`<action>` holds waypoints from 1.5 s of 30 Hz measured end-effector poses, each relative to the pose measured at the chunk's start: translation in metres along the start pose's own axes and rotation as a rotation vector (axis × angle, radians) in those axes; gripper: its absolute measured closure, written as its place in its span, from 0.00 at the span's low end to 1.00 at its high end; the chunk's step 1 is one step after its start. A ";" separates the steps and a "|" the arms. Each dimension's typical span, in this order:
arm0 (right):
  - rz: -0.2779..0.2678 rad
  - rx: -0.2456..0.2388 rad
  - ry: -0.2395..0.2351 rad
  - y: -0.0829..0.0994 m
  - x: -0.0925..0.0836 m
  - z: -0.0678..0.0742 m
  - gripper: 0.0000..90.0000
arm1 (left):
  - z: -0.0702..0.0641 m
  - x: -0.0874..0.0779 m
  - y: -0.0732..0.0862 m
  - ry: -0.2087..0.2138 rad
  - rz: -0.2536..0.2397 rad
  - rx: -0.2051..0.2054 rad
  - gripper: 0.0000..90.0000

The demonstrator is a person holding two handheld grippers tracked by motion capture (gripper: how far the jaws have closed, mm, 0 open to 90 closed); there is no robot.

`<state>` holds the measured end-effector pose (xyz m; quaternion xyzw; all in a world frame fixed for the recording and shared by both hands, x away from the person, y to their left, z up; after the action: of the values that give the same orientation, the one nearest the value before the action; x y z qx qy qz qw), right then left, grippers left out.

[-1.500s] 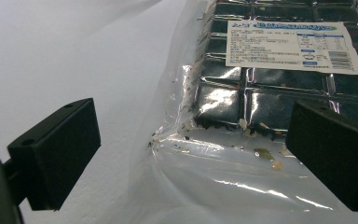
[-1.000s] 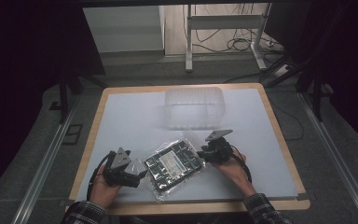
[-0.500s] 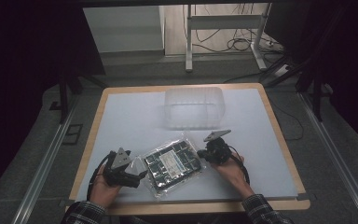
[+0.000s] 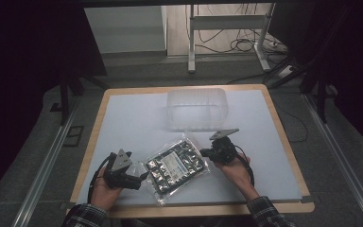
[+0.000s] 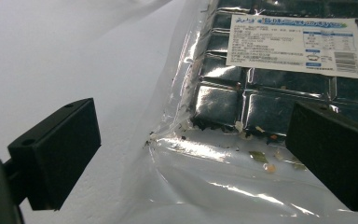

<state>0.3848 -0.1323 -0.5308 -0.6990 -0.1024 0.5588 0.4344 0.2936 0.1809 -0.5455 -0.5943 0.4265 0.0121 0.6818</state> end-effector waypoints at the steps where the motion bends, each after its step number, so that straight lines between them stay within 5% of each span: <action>1: -0.007 0.005 -0.003 -0.001 -0.001 0.000 0.98 | 0.000 0.000 0.000 0.000 -0.002 -0.001 0.03; 23: -0.111 -0.011 -0.038 -0.039 -0.038 0.007 0.98 | 0.002 -0.004 -0.002 -0.002 -0.022 -0.024 0.03; 45: -0.169 -0.094 -0.054 -0.099 -0.085 0.013 0.99 | 0.003 -0.006 -0.003 -0.002 -0.037 -0.024 0.03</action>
<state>0.3772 -0.1198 -0.4004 -0.6921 -0.1988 0.5332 0.4440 0.2933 0.1854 -0.5402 -0.6104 0.4143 0.0052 0.6751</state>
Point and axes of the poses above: each handheld gripper's, and its own axes: x roughly forward along the jaws, y roughly out of its underside, z roughly to its left, the point moved 4 cm from there along x, roughly forward along the jaws, and after that the axes turned 11 degrees about -x, right-handed, at the moved point
